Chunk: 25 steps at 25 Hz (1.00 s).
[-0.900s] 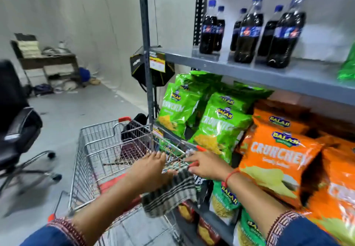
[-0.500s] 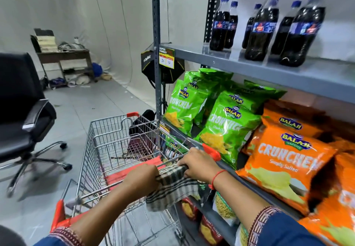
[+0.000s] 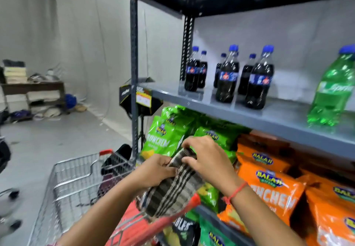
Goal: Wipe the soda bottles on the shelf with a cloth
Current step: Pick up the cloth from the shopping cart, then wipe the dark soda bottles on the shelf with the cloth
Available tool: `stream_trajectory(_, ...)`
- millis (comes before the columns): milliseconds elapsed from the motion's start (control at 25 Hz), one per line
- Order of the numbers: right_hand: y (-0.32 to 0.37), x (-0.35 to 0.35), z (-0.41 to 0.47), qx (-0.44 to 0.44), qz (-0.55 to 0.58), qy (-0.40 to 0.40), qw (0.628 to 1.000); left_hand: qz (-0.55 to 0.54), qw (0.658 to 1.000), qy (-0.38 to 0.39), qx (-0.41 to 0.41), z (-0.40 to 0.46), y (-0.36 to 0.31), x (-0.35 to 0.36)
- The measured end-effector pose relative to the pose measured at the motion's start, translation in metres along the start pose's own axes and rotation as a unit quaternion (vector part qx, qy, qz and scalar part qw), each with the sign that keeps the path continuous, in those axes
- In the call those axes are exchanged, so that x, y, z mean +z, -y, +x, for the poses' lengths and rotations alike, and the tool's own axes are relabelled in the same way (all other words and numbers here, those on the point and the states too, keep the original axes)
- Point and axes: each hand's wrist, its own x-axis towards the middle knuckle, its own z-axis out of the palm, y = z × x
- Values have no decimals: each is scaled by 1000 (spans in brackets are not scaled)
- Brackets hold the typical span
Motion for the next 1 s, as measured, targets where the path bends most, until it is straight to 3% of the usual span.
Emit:
stream_trajectory(80, -3, -14, -11, 70, 39, -220, 972, -137, 990, 6, 1, 19, -16, -1)
stream_trajectory(120, 1, -15, -17, 94, 55, -262, 959, -188, 982, 9, 9, 26, -24, 0)
stream_trajectory(280, 14, 9, -12, 153, 62, -154, 974, -333, 936, 85, 79, 49, -54, 3)
stream_trajectory(400, 9, 8, 14, 144, 69, -234, 959, -359, 904, 205, 106, 67, -68, -6)
stream_trajectory(480, 3, 1, 26, 140, 40, -290, 946, -300, 916, 238, 122, 87, -84, -23)
stream_trajectory(560, -5, -4, 37, 155, -11, -323, 933, -238, 949, 130, 163, 121, -116, -44)
stream_trajectory(640, -14, -11, 49, 165, -81, -338, 923, -203, 950, -18, 238, 164, -160, -61)
stream_trajectory(720, -22, -16, 61, 158, -164, -339, 913, -157, 942, -61, 289, 203, -203, -69)
stream_trajectory(880, -30, -25, 78, 155, -239, -325, 902, -162, 953, 116, 227, 260, -246, -53)
stream_trajectory(1000, -42, -27, 94, 141, -299, -271, 904, -160, 945, 192, 210, 283, -249, -44)
